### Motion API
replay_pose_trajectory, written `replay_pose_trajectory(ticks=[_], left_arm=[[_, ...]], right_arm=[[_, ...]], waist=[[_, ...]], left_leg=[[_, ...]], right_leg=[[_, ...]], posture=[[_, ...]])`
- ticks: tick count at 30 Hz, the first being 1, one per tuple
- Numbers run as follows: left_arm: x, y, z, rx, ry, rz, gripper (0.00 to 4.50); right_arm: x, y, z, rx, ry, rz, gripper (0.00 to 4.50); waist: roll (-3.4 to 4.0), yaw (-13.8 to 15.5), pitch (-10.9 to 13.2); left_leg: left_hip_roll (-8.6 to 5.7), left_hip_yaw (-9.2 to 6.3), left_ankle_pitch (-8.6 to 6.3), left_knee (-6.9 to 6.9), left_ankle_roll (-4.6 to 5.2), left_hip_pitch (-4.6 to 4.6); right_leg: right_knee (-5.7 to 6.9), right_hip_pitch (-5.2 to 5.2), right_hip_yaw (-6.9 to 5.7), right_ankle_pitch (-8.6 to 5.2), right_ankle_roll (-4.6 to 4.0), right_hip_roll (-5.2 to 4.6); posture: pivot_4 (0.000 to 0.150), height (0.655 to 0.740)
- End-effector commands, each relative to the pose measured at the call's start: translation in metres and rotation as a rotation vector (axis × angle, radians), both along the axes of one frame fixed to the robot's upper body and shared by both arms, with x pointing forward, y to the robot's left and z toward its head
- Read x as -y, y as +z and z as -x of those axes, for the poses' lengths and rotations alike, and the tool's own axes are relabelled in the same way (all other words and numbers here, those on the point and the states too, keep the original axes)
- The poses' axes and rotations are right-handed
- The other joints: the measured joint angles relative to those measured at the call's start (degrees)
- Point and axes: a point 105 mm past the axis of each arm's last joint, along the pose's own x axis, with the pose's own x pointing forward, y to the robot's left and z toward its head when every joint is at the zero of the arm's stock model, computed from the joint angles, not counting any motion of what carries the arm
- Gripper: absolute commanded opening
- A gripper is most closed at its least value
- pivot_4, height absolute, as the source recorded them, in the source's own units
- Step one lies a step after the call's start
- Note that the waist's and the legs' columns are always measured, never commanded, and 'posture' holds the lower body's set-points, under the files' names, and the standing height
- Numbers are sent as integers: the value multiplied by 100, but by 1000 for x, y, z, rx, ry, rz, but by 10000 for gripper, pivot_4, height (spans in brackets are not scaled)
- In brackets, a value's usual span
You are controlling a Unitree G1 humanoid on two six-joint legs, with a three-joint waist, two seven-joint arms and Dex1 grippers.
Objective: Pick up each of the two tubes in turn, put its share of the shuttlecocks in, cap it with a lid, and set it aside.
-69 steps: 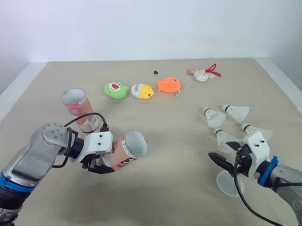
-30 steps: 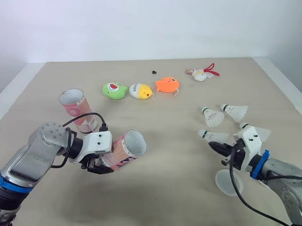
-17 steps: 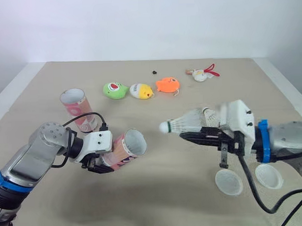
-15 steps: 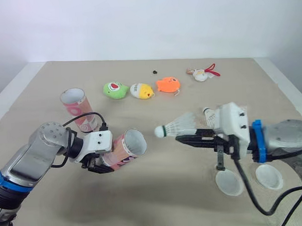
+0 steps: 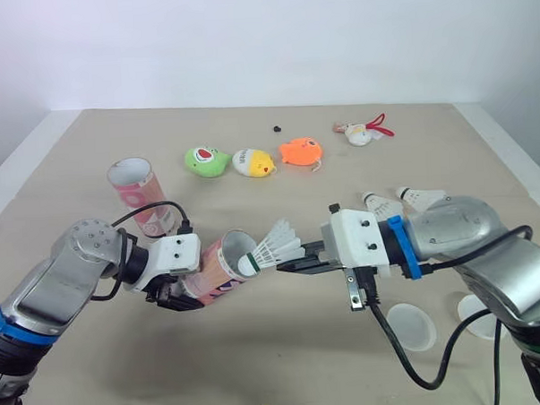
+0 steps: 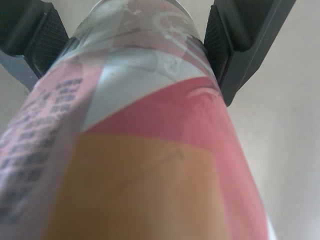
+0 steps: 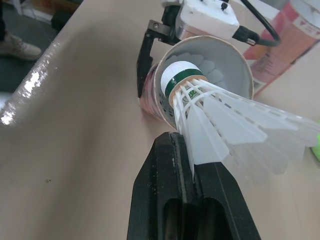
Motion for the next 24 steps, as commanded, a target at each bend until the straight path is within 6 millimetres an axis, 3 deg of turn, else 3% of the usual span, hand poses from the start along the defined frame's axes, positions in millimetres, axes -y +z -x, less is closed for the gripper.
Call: replay_pose_trajectory(ticks=[1,4,7,11,15,19,24], left_arm=[[4,-17,9,-72,-17,-13,29428],[5,-17,10,-73,-16,-13,29428],[4,-18,11,-75,-13,-14,29428],[4,-18,12,-75,-9,-14,29428],[4,-18,12,-77,-9,-13,29428],[5,-18,11,-76,-12,-11,29428],[10,-15,6,-53,-15,10,29428]], right_arm=[[-5,0,-5,34,28,12,418],[-12,-3,-15,35,30,9,418],[-19,-2,-20,35,49,-2,8890],[-24,6,-20,16,69,-37,26618],[-13,11,-8,-81,123,-51,44622],[0,18,-2,-170,125,-102,44622],[16,24,-8,-203,26,-166,44622]], waist=[[0,-1,0],[1,-6,0],[1,-3,0],[0,-7,0],[1,2,0],[-1,3,0],[0,30,0]], left_leg=[[0,0,0,0,0,0],[4,4,0,4,0,3],[4,2,1,8,0,1],[5,2,0,8,0,3],[7,-1,0,7,0,2],[0,-4,0,7,0,0],[2,-9,2,8,0,3]], right_leg=[[0,0,-1,0,-1,0],[3,-1,-1,4,-6,1],[8,-1,-3,5,-6,2],[12,-2,-3,4,-8,3],[13,-2,-5,2,-11,5],[13,2,-5,0,-7,-2],[14,4,-13,3,-11,0]], posture=[[1500,7400],[1500,7400],[1500,7400],[1500,7400],[1500,7400],[1500,7400],[1500,7400]])
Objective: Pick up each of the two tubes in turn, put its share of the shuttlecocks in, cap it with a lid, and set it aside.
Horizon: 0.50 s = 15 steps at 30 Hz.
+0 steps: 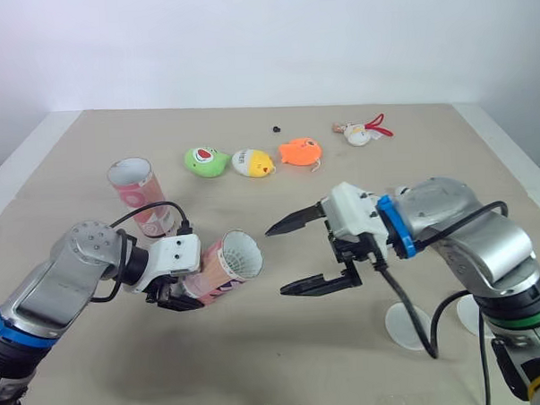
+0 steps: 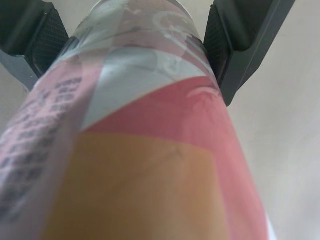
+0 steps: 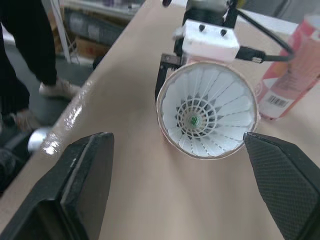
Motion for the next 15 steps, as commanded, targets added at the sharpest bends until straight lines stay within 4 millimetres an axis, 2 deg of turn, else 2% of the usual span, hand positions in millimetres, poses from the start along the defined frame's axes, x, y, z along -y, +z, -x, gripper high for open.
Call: replay_pose_trajectory(ticks=[1,5,6,7,9,15], left_arm=[[9,-15,7,-59,-34,4,29428],[17,-12,6,-47,-67,18,29428],[20,-10,5,-44,-77,26,29428],[22,-9,4,-41,-84,30,29428],[27,-7,3,-37,-106,34,29428],[31,-5,1,-25,-138,27,29428]], right_arm=[[12,14,-3,-5,-89,-78,44622],[25,13,-11,-69,-215,-143,44622],[27,9,-12,-77,-237,-130,39453],[29,7,-13,-76,-248,-123,36943],[29,4,-10,-87,-241,-111,27765],[26,4,-5,-99,-196,-101,542]], waist=[[0,15,0],[0,84,1],[0,93,1],[0,117,1],[-3,133,2],[-9,126,7]], left_leg=[[-1,1,0,2,0,0],[-5,2,0,7,0,-3],[-8,3,0,7,0,-4],[-8,4,0,8,0,-3],[-10,2,0,12,0,-6],[-8,3,-1,15,1,-13]], right_leg=[[0,1,0,0,1,-1],[-1,3,2,0,6,-5],[0,2,4,0,7,-6],[0,1,4,1,7,-6],[-1,2,1,-1,8,-6],[-1,-5,6,-1,10,-2]], posture=[[1500,7400],[1500,7400],[1500,7400],[1500,7400],[1500,7400],[1500,7400]])
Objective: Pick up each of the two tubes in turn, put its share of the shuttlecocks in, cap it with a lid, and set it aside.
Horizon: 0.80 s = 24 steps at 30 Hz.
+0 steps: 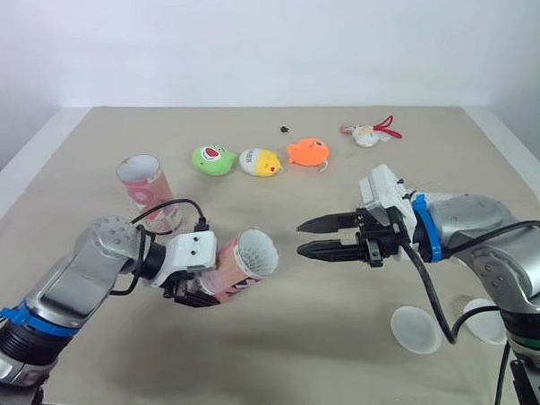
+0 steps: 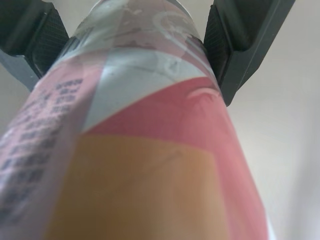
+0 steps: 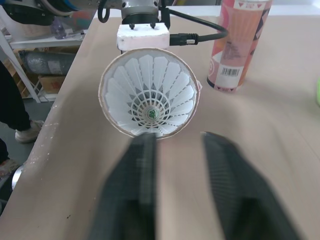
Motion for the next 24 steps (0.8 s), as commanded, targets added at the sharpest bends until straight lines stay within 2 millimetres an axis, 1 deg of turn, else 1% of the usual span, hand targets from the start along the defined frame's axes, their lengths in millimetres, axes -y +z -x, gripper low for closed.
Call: replay_pose_trajectory(ticks=[1,5,9,13,15,22,24], left_arm=[[7,-7,5,-30,-51,-13,29428],[8,-8,4,-33,-61,-29,29428],[12,-4,0,-35,-74,-31,29428],[15,0,-4,-32,-81,-31,29428],[16,1,-6,-30,-83,-31,29428],[16,0,-5,-38,-77,-25,29428],[15,-1,-5,-39,-71,-25,29428]], right_arm=[[-4,10,9,38,66,1,135],[-7,13,12,50,106,15,135],[-21,22,11,96,181,40,135],[-39,26,5,127,230,86,135],[-50,22,6,125,274,125,135],[-80,-13,-3,107,386,268,135],[-87,-16,-2,108,417,276,135]], waist=[[-1,2,1],[-3,1,2],[1,0,6],[-3,0,8],[-3,-1,8],[-1,-2,8],[0,-2,9]], left_leg=[[0,-2,0,0,0,-2],[0,-5,0,0,0,-5],[2,-1,0,2,0,-3],[10,-2,0,5,0,-9],[11,-2,0,6,0,-20],[15,-18,0,20,0,-55],[15,-21,0,28,-1,-60]], right_leg=[[0,0,-3,-1,-1,0],[0,0,-4,-2,1,0],[0,-3,-4,2,-2,2],[0,-8,-6,5,-6,10],[0,-17,-7,5,-7,11],[4,-43,-18,4,-9,16],[7,-43,-22,5,-10,17]], posture=[[1500,7400],[1500,7400],[1500,7400],[1500,7400],[1500,7400],[1500,7400],[1500,7400]])
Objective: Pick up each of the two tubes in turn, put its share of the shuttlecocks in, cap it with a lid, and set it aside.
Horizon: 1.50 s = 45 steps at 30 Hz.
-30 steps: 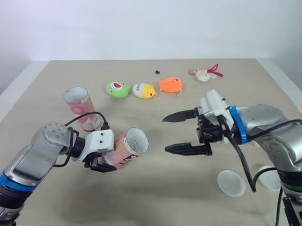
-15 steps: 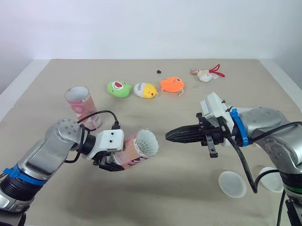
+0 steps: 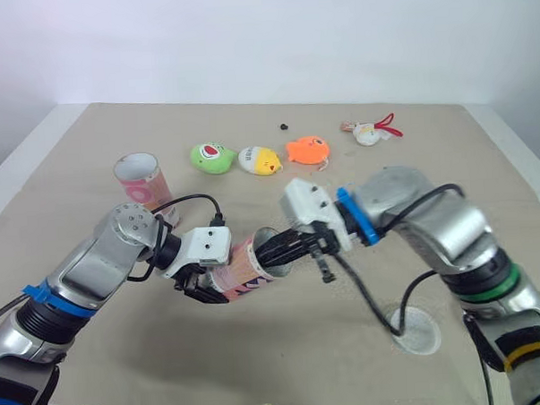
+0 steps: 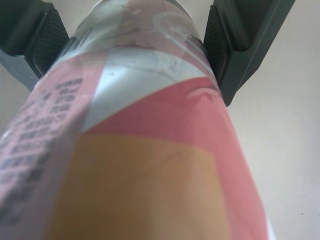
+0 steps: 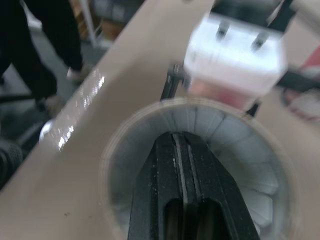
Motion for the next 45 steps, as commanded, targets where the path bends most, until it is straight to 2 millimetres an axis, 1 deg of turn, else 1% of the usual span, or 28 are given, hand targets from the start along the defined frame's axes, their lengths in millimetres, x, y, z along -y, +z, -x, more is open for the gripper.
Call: replay_pose_trajectory(ticks=[1,4,6,9,11,13,19,22,24,29,35,38,41,43,45], left_arm=[[0,-6,3,-17,0,-6,29428],[-1,-8,4,-19,7,-6,29428],[-2,-8,5,-19,10,-5,29428],[-1,-10,6,-20,13,-2,29428],[-1,-10,6,-21,16,0,29428],[-1,-11,7,-23,18,1,29428],[-1,-15,8,-29,22,6,29428],[-1,-16,7,-31,23,8,29428],[-1,-17,7,-32,23,9,29428],[-2,-18,7,-35,26,11,29428],[-3,-20,8,-39,29,19,29428],[-2,-20,8,-32,32,27,29428],[3,-15,3,1,51,74,29428],[6,-13,1,25,56,104,29428],[16,-3,-5,56,70,196,29428]], right_arm=[[-12,0,3,42,78,23,135],[-18,-9,3,47,110,74,135],[-21,-12,3,33,124,84,135],[-24,-11,3,6,123,64,135],[-22,-6,2,-8,112,40,135],[-18,4,0,-30,89,-5,135],[4,53,1,-104,42,-228,135],[15,65,5,-131,28,-289,135],[22,66,5,-146,3,-303,135],[37,58,5,-154,-74,-295,135],[45,50,8,-151,-139,-300,135],[51,50,9,-147,-180,-322,135],[71,59,10,-144,-277,-411,135],[81,60,13,-142,-324,-444,135],[93,61,17,-144,-396,-492,135]], waist=[[0,-1,0],[2,-8,1],[2,-10,0],[3,-13,0],[3,-14,0],[3,-13,0],[5,-9,2],[5,-3,2],[6,-3,2],[7,1,2],[7,2,3],[7,3,2],[7,15,3],[7,28,3],[7,32,3]], left_leg=[[2,-5,0,4,0,-2],[12,-9,0,11,0,-2],[20,-13,0,13,0,0],[25,-17,0,14,0,5],[30,-19,0,14,0,12],[32,-21,1,14,-1,15],[31,-24,2,15,-3,1],[29,-27,2,15,-3,-3],[29,-27,1,15,-3,-3],[27,-27,2,18,-3,-3],[26,-28,2,20,-3,-3],[26,-27,2,20,-3,-3],[24,-29,2,20,-3,-4],[19,-30,2,21,-3,-5],[12,-28,2,24,-3,-6]], right_leg=[[1,1,-3,1,-1,2],[3,2,-5,5,-8,14],[6,2,-7,7,-16,25],[9,3,-11,12,-33,42],[17,4,-13,10,-42,48],[21,5,-16,10,-46,52],[17,3,-18,10,-36,36],[13,4,-21,9,-34,34],[13,4,-20,9,-34,34],[13,7,-24,10,-33,34],[13,7,-23,11,-30,35],[12,7,-21,11,-29,34],[11,13,-25,9,-25,28],[8,14,-24,10,-18,22],[7,16,-21,12,-8,11]], posture=[[1500,7400],[1500,7400],[1500,7400],[1500,7400],[1500,7400],[1500,7400],[1500,7400],[1500,7400],[1500,7400],[1500,7400],[1500,7400],[1500,7400],[1500,7400],[1500,7400],[1500,7400]])
